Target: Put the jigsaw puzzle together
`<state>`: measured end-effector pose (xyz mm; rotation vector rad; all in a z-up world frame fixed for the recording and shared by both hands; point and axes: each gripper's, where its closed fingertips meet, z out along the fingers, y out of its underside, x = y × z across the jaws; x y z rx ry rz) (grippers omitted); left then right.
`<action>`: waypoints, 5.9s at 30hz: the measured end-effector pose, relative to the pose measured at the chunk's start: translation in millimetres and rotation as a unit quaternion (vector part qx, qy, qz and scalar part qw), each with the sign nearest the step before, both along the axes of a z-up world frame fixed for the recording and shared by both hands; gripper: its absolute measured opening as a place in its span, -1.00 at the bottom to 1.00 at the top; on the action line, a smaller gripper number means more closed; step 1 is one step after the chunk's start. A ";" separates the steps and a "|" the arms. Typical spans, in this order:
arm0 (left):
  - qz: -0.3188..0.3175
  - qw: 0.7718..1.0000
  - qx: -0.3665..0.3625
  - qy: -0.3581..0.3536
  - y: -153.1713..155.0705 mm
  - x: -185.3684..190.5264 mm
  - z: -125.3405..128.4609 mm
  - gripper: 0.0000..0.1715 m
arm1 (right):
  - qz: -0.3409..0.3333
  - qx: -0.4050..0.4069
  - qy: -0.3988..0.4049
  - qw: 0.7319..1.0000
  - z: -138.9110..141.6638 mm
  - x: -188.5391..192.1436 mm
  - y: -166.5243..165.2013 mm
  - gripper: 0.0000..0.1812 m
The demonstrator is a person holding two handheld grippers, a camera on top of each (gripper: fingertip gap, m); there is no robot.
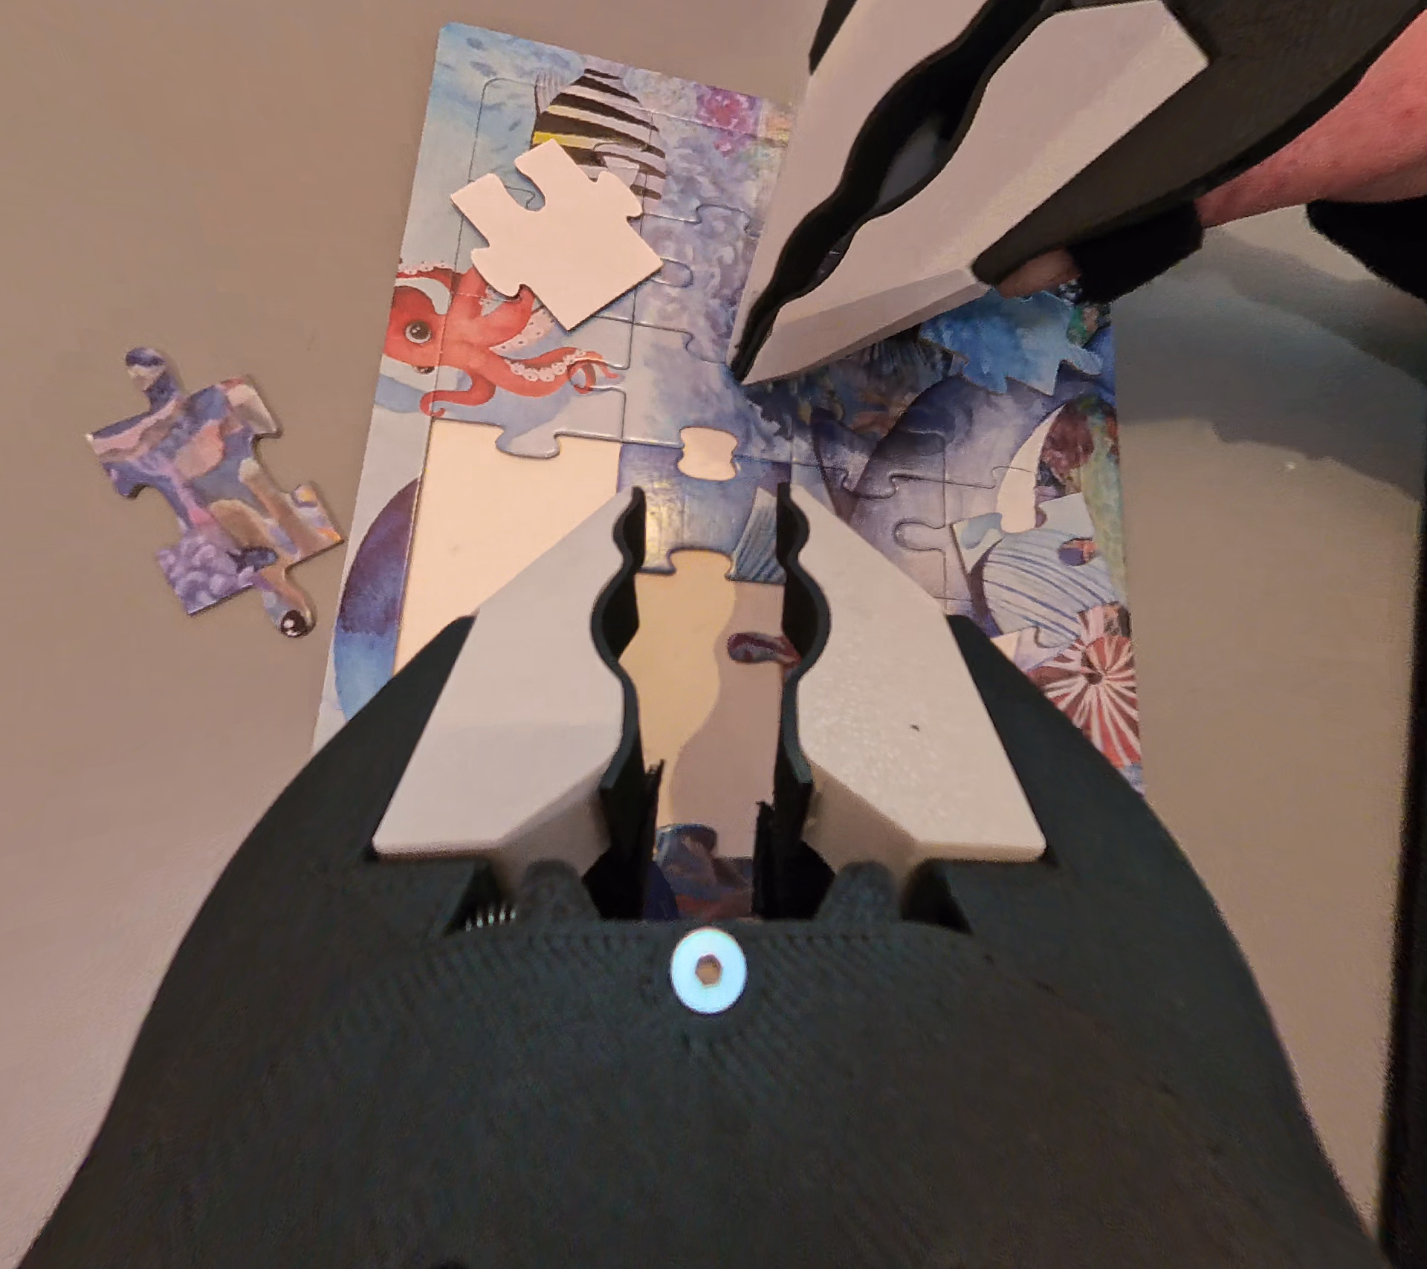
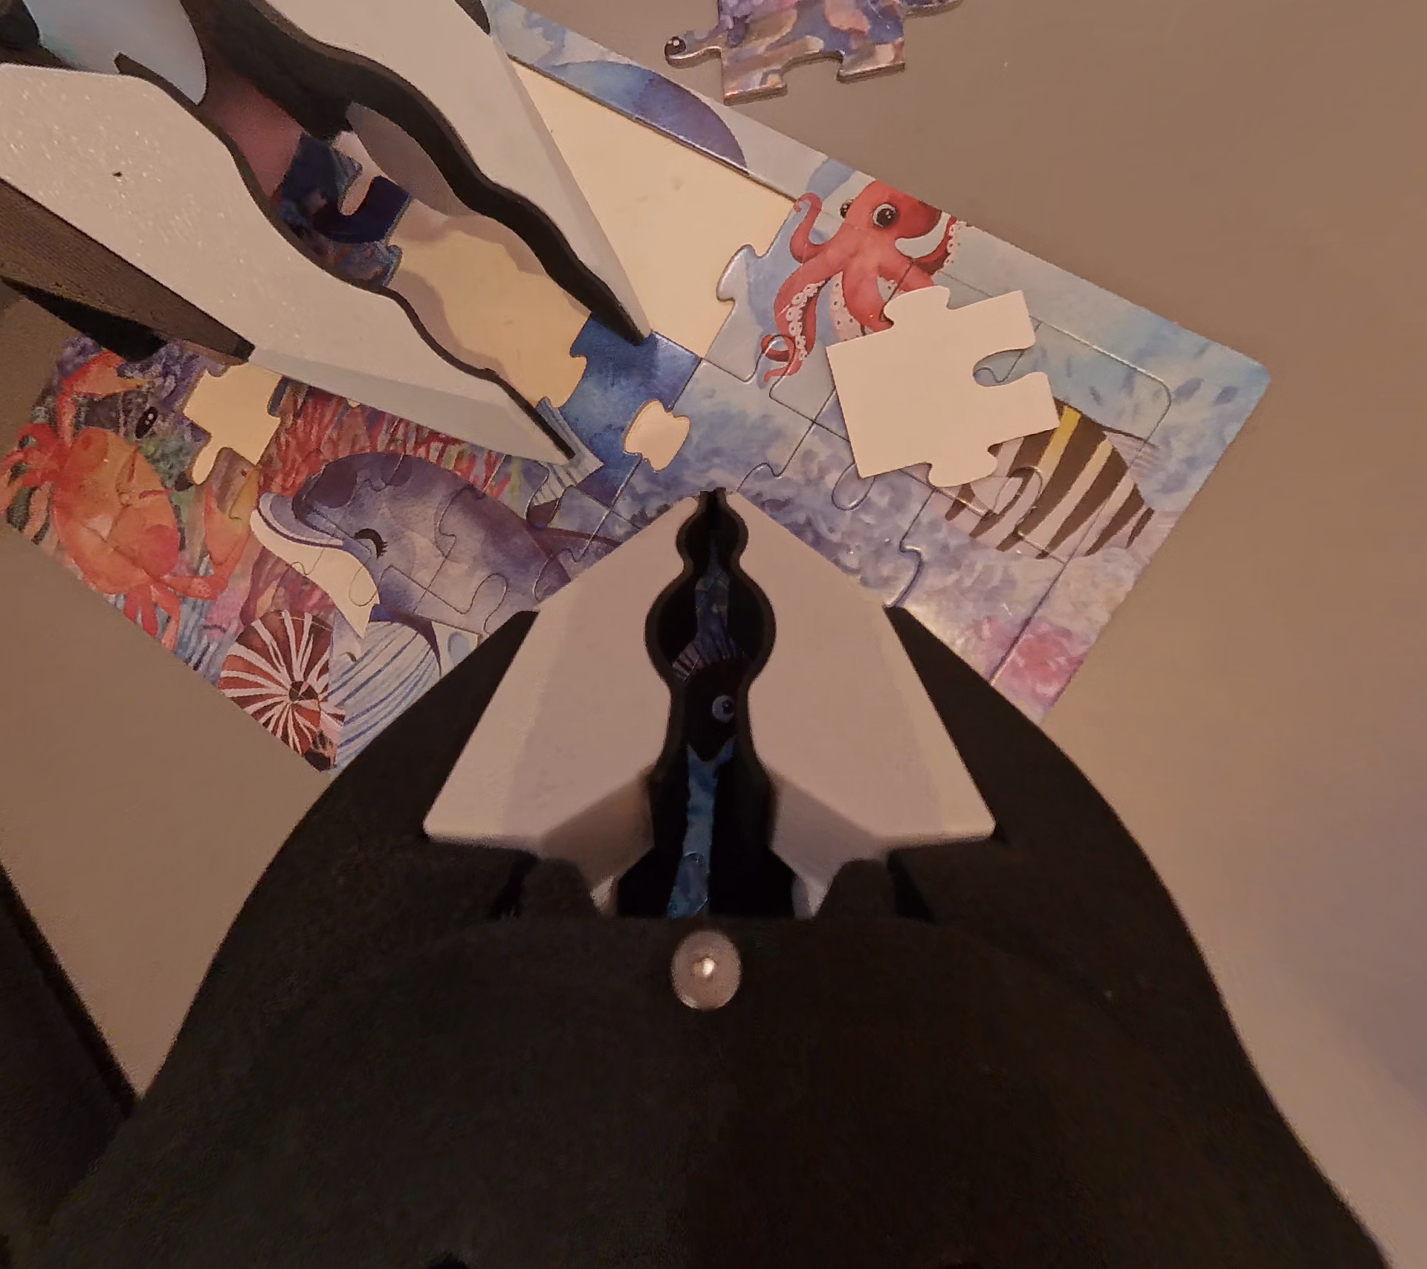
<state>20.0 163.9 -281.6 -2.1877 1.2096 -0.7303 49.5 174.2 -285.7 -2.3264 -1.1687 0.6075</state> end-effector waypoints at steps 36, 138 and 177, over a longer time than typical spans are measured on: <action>-0.043 0.994 -0.047 -0.084 -12.8 13.8 24.4 -0.76 | -0.004 -0.016 0.028 0.999 -0.4 0.3 -0.9 -1.00; -0.061 0.996 -0.049 -0.046 -28.0 3.2 5.5 -0.54 | -0.013 -0.006 0.007 1.000 1.5 -13.9 -17.4 -1.00; -0.047 0.986 -0.059 -0.149 -23.9 18.7 37.3 -1.00 | -0.010 -0.047 0.060 0.997 16.5 8.1 -19.3 -0.74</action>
